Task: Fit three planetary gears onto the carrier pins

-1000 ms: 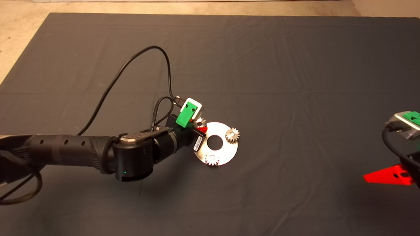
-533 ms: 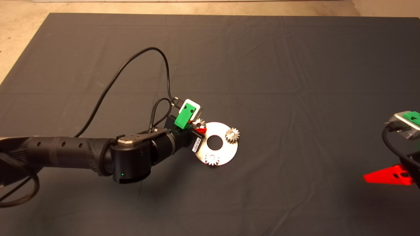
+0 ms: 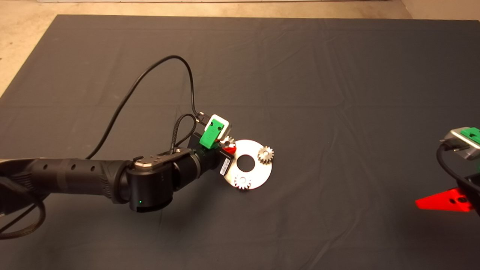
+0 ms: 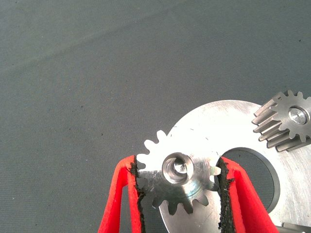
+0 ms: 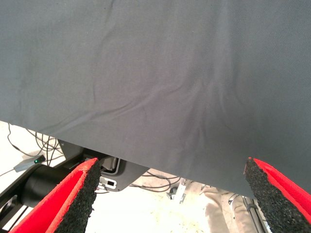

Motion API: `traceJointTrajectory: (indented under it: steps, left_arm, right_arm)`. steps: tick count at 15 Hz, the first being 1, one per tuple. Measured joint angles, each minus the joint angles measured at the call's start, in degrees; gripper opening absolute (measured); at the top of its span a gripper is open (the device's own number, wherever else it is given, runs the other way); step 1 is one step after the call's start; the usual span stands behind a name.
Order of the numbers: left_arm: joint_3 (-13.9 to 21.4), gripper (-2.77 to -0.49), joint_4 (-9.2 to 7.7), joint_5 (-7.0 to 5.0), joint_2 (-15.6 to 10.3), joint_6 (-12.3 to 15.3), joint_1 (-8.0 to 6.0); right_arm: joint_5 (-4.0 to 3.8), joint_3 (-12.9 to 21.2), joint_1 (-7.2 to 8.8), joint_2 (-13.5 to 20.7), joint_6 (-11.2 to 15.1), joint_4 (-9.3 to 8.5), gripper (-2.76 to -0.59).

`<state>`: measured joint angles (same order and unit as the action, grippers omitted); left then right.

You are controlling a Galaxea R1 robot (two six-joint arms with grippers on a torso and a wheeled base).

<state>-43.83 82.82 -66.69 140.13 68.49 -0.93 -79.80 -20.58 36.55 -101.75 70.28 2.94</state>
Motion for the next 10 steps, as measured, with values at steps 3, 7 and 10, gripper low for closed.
traceJointTrajectory:
  steps: [3,7,10]
  left_arm:
    - [-0.1,-2.66,0.00,-0.59,0.8,-0.5,-0.01]
    - [-1.1,-2.66,-0.20,-0.71,1.5,-1.5,0.27]
    - [-1.1,-2.66,-0.21,-0.56,1.4,-1.5,0.27]
  right_arm:
    - [0.00,0.0,0.00,0.0,0.0,0.00,-1.16]
    - [0.00,0.0,0.00,0.0,0.0,0.00,-1.16]
    - [0.80,0.0,0.00,0.0,0.0,0.00,-1.16]
